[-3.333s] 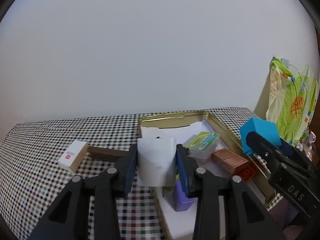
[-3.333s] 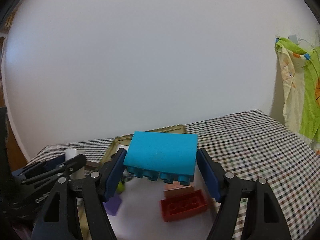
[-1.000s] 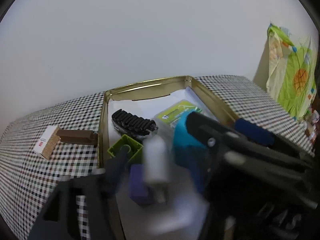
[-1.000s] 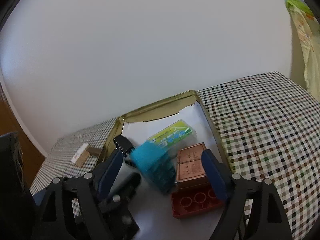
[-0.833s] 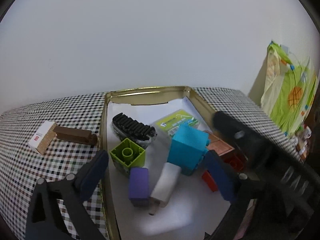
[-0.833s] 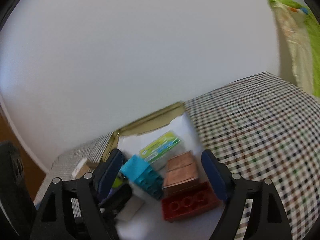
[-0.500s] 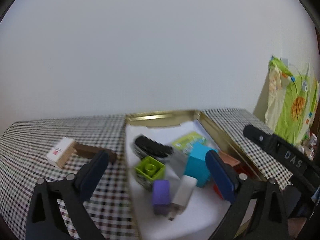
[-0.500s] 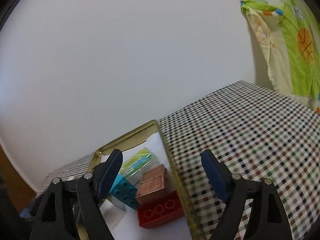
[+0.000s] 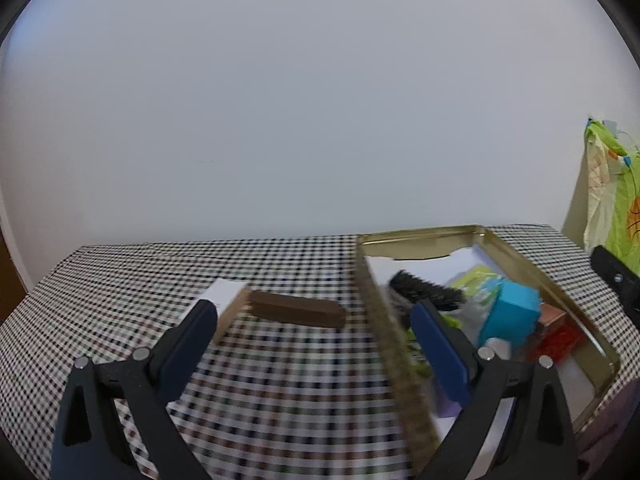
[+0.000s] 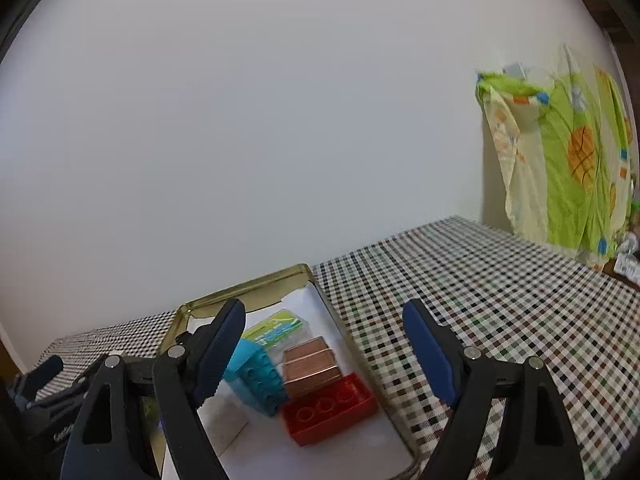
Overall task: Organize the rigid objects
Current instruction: 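Withdraw both grippers from the tray toward the white box and brown comb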
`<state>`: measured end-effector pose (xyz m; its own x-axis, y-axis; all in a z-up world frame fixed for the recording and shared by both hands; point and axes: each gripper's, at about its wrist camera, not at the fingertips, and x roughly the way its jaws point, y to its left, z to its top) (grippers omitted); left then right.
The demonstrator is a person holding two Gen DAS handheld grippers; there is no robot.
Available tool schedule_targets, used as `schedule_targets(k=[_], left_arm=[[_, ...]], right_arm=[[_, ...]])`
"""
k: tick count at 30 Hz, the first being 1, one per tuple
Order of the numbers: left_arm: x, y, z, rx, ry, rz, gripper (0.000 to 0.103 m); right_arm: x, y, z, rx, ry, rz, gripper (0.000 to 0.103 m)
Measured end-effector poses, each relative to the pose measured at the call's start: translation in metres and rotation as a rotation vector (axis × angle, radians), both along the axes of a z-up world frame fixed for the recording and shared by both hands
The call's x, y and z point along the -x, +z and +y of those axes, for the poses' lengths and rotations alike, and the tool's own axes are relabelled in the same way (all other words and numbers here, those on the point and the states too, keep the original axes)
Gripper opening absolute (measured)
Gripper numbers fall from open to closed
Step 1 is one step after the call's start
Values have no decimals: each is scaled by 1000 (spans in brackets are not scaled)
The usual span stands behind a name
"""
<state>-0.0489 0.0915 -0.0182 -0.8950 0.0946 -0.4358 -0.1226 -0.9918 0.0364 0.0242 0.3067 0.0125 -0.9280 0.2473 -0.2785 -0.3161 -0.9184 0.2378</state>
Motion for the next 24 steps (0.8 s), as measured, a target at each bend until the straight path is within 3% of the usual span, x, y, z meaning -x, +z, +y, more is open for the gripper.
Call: schedule_targets(k=[12, 17, 24], left_arm=[[5, -6, -27, 50, -3, -8, 99], [17, -8, -45, 0, -3, -43, 99], [28, -9, -61, 6, 10, -51, 99]], right_arm=[[-30, 4, -55, -78, 11, 48, 83], [-29, 5, -75, -95, 37, 51, 83], [-20, 3, -94, -78, 86, 40, 83]])
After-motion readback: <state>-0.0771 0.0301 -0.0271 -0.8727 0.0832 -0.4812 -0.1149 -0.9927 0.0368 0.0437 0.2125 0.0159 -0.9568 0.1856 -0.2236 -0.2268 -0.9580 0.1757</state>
